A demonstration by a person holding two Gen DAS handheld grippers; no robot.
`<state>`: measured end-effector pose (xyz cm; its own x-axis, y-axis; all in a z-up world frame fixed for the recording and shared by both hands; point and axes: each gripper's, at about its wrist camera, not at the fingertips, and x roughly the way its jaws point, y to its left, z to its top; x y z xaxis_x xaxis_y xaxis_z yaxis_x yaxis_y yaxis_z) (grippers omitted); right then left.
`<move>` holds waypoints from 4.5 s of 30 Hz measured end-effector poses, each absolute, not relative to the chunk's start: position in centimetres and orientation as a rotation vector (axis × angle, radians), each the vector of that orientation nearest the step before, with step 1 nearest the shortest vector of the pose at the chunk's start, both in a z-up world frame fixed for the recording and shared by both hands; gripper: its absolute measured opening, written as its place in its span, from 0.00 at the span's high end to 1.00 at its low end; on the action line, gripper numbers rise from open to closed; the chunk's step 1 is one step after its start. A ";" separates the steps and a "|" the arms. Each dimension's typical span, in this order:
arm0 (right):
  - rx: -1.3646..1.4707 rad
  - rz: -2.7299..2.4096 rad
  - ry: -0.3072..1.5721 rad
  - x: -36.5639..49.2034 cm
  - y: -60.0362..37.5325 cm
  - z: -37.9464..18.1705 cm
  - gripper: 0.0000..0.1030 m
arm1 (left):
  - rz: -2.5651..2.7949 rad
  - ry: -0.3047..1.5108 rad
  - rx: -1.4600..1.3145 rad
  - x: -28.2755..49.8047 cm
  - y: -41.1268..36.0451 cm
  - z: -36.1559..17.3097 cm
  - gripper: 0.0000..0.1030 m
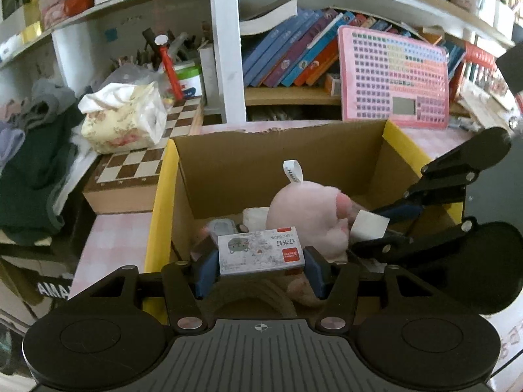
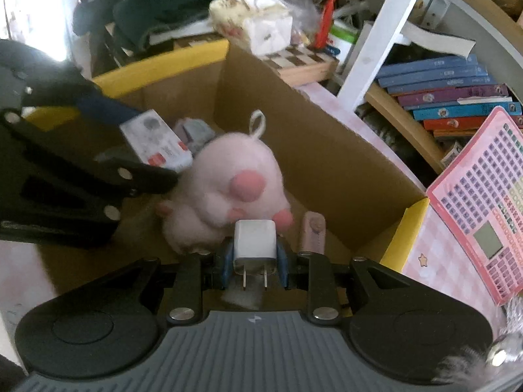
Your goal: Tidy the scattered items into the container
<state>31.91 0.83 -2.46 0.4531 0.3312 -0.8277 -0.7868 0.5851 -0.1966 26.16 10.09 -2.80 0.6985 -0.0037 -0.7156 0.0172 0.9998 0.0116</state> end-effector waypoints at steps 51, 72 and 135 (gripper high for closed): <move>-0.213 0.346 0.615 11.0 -8.7 2.4 0.22 | -0.009 0.656 -0.008 5.8 9.7 1.2 0.17; -0.209 0.256 0.755 4.8 -11.0 -1.1 0.17 | -0.141 0.818 -0.026 4.1 6.4 -1.8 0.17; -0.126 0.236 0.830 4.3 -12.5 -2.2 0.11 | -0.201 0.916 -0.005 3.7 5.0 -3.2 0.03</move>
<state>4.27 -12.50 -2.15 0.6504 0.1585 -0.7428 -0.2566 0.9663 -0.0185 3.71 5.03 -3.24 0.5917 -0.1747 -0.7870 0.1702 0.9813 -0.0899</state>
